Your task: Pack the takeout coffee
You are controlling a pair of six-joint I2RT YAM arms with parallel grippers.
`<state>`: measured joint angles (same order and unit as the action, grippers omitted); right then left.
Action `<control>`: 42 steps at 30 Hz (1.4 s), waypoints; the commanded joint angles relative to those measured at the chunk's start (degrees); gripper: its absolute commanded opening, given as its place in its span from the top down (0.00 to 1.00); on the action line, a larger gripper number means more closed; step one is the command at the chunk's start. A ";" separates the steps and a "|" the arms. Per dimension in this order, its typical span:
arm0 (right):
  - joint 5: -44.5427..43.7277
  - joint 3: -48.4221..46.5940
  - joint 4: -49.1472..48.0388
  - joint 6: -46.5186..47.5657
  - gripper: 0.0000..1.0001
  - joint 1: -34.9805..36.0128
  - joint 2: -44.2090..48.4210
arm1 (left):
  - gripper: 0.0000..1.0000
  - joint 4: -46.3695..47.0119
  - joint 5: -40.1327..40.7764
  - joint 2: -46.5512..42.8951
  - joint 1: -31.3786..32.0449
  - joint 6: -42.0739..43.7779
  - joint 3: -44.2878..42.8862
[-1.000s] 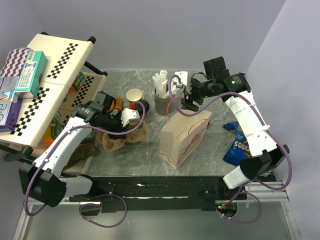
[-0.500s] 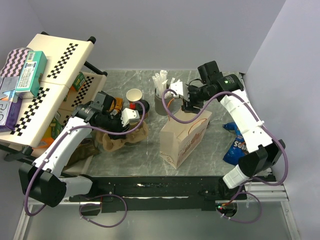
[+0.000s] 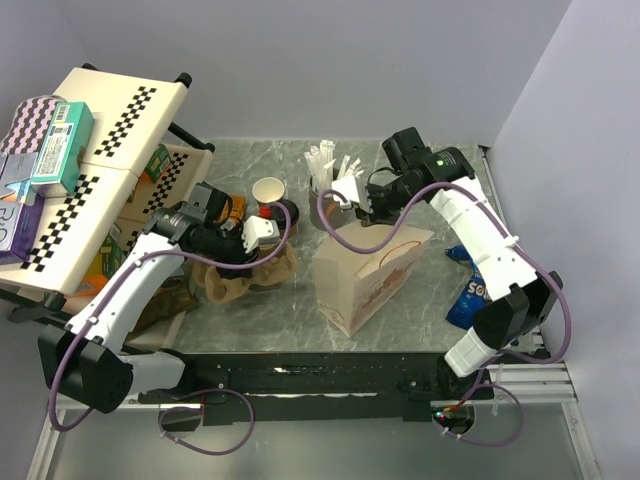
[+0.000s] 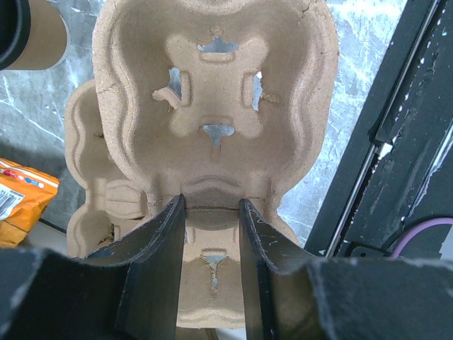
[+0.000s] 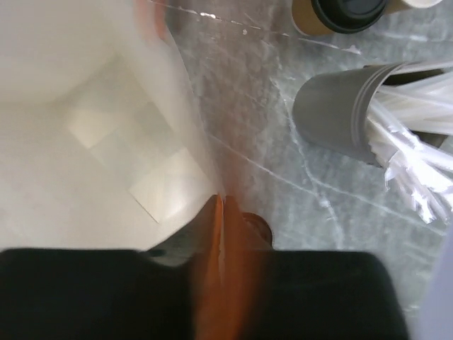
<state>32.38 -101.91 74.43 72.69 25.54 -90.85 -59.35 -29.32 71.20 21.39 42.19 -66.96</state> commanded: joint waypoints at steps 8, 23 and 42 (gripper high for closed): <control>-11.44 4.43 -7.10 -21.84 1.00 -0.05 8.49 | 0.99 -0.94 -2.93 1.31 -0.21 -0.09 -4.93; -26.49 10.86 -12.48 -31.28 1.00 0.21 17.81 | 0.99 -3.93 -10.38 1.67 -0.12 -1.67 -18.11; -26.75 13.57 -16.95 -34.54 1.00 1.62 23.52 | 0.99 23.59 -16.30 -12.22 11.48 -10.57 -14.25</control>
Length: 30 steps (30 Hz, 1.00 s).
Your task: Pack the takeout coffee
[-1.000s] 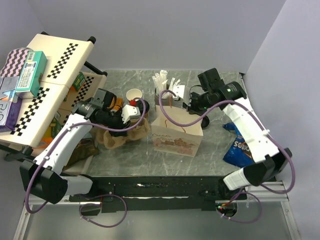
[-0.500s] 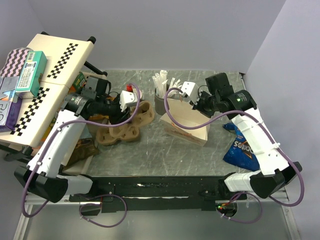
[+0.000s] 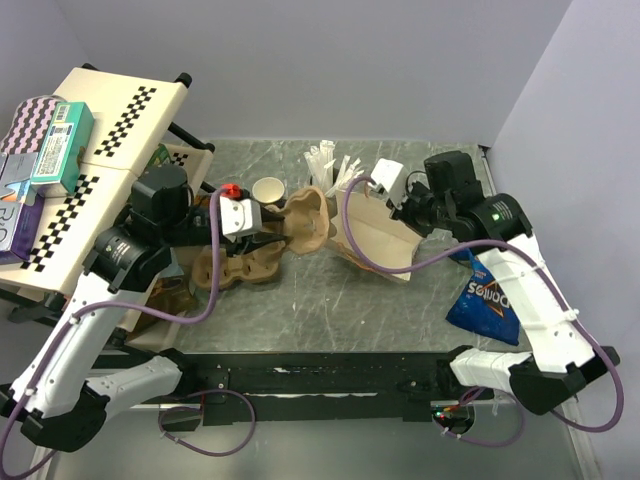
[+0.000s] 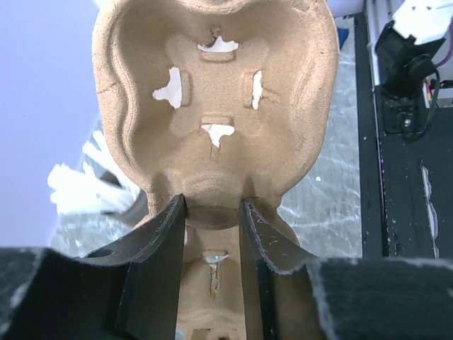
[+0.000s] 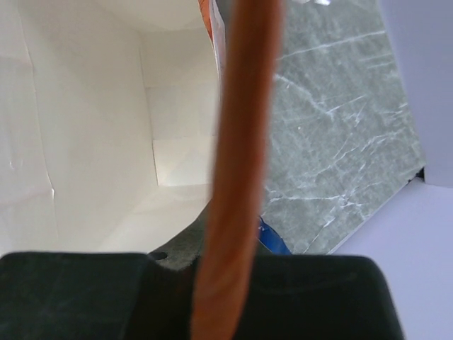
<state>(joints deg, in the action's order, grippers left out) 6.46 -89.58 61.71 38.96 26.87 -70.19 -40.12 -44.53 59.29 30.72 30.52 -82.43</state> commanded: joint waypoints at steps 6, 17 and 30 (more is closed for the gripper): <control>0.04 6.42 -8.09 1.47 1.00 0.37 6.38 | 0.99 5.30 -0.55 -0.84 3.90 5.59 1.31; 4.79 8.28 -10.64 -3.53 1.00 0.11 7.26 | 0.99 23.92 1.91 -7.87 6.98 6.76 14.12; 6.46 7.23 -9.95 -4.77 1.00 -1.03 4.63 | 0.99 39.77 2.09 -7.00 12.34 6.83 17.75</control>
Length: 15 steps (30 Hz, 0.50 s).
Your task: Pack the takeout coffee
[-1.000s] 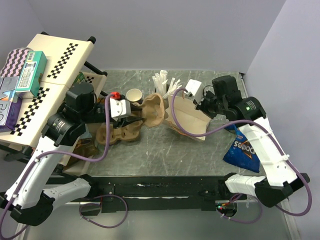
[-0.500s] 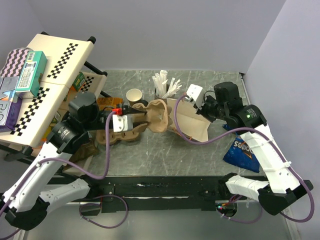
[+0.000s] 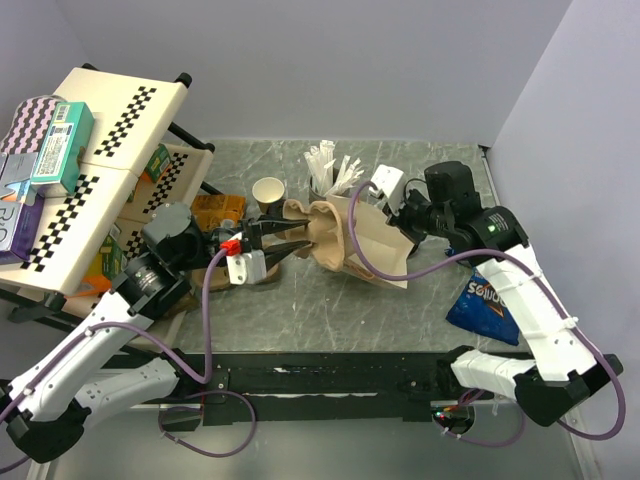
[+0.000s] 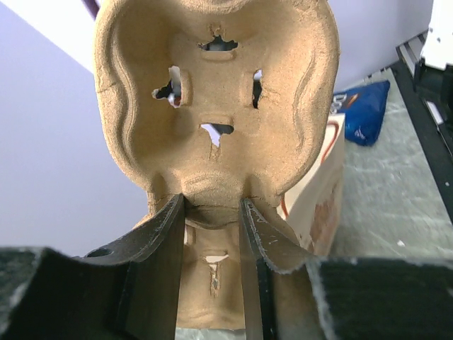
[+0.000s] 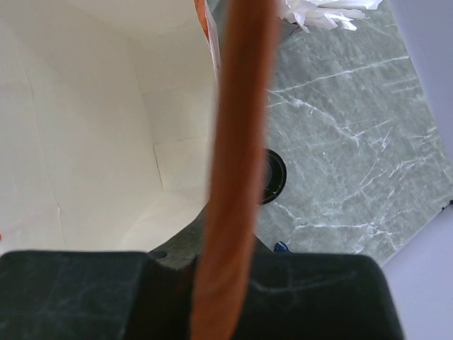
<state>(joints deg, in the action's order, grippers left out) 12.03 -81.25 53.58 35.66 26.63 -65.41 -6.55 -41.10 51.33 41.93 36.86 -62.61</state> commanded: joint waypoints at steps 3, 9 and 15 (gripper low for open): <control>2.55 -1.10 -1.90 -1.47 1.00 -1.58 -0.51 | 0.99 7.59 -3.10 1.84 1.84 1.37 -1.82; 5.45 -3.03 -0.67 -2.17 1.00 -1.67 -2.27 | 0.99 12.07 -5.30 4.91 4.03 3.12 -0.85; 6.16 -3.82 -0.85 -1.38 1.00 -1.67 -2.71 | 0.99 12.87 -7.32 8.08 4.39 4.54 -1.81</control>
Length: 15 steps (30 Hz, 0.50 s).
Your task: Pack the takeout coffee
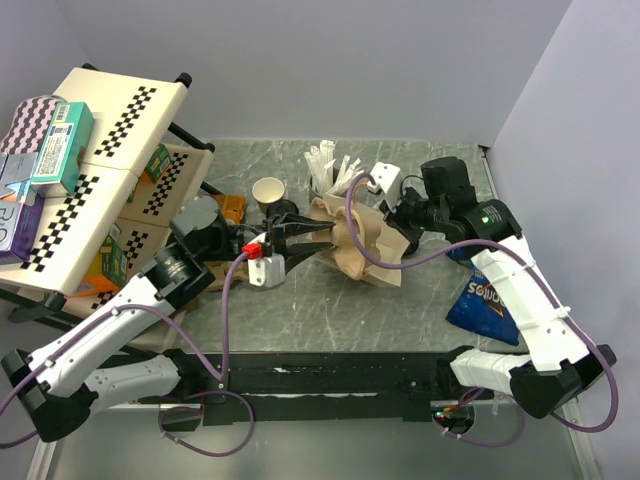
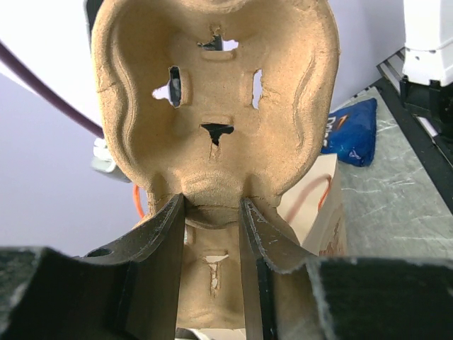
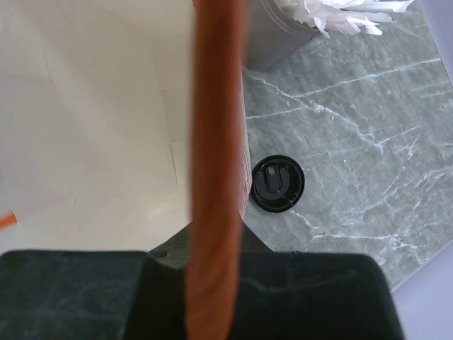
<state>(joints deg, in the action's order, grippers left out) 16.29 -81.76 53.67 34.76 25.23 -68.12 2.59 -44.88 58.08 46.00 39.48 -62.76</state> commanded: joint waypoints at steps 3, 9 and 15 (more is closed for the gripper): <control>3.03 -3.85 -0.93 0.56 1.00 -0.27 -0.09 | 0.99 3.74 -4.51 2.38 0.23 2.26 -1.75; 4.71 -4.38 0.12 1.80 1.00 -0.27 -0.70 | 0.99 6.72 -6.79 5.19 0.32 2.18 -2.10; 4.89 -3.76 -0.58 3.99 1.00 -0.27 0.00 | 0.99 6.73 -9.25 8.18 0.32 -6.69 -5.26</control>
<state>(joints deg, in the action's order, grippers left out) 19.66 -83.37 54.24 36.99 25.23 -68.75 6.57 -49.56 65.12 46.02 37.87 -63.83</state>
